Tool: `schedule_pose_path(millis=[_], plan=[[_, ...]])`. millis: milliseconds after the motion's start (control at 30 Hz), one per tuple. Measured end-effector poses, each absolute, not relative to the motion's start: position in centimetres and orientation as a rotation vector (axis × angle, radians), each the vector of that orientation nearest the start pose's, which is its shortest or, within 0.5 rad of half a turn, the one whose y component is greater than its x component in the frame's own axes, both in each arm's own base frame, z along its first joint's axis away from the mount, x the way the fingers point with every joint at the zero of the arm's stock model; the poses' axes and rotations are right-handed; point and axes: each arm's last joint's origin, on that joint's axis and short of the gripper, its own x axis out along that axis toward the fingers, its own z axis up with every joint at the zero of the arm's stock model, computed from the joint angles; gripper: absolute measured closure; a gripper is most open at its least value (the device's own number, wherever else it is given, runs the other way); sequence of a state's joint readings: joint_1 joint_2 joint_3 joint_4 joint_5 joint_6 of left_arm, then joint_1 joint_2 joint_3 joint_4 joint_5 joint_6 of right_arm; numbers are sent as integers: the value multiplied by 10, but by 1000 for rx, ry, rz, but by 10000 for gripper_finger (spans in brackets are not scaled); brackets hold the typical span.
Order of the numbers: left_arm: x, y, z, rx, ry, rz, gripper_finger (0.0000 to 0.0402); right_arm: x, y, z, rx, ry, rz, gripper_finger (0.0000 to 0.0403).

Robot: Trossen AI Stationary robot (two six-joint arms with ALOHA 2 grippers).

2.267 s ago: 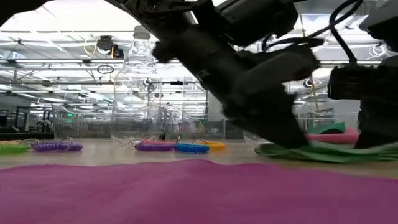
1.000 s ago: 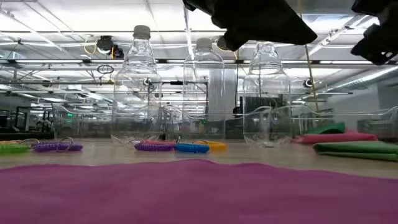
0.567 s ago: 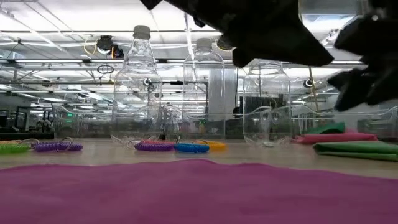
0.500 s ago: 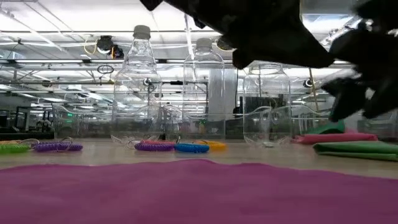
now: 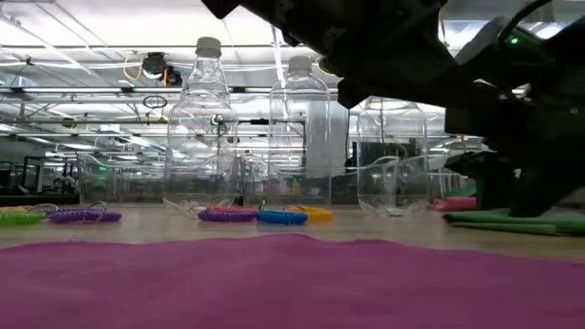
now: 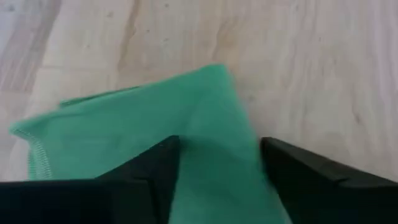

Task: Pick & Place Sports Items
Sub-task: Put the light green microfiber towel into the right transparent bin

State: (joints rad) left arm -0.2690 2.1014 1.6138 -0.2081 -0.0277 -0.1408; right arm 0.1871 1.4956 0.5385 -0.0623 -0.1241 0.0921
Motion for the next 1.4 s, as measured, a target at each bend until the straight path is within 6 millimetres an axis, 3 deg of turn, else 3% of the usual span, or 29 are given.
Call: schedule_pose_path(millis=[200, 233, 367, 567, 700, 1033, 1200, 1400], plan=[[456, -124, 208, -28, 703, -182, 380, 228, 45, 115, 64, 1125, 231, 394], [456, -124, 208, -28, 703, -182, 380, 227, 44, 116, 70, 1132, 232, 402], [456, -123, 208, -27, 702, -182, 380, 224, 43, 126, 93, 1107, 221, 393], [456, -123, 208, -27, 702, -182, 380, 210, 40, 156, 149, 1011, 188, 401], [456, -123, 208, -27, 700, -182, 380, 199, 38, 192, 205, 824, 195, 402], [456, -123, 208, -27, 700, -182, 380, 142, 27, 262, 259, 381, 209, 403], [456, -123, 208, -26, 700, -182, 380, 117, 16, 288, 256, 107, 8, 403], [456, -123, 208, -27, 700, -182, 380, 92, -3, 305, 300, -152, -515, 403]])
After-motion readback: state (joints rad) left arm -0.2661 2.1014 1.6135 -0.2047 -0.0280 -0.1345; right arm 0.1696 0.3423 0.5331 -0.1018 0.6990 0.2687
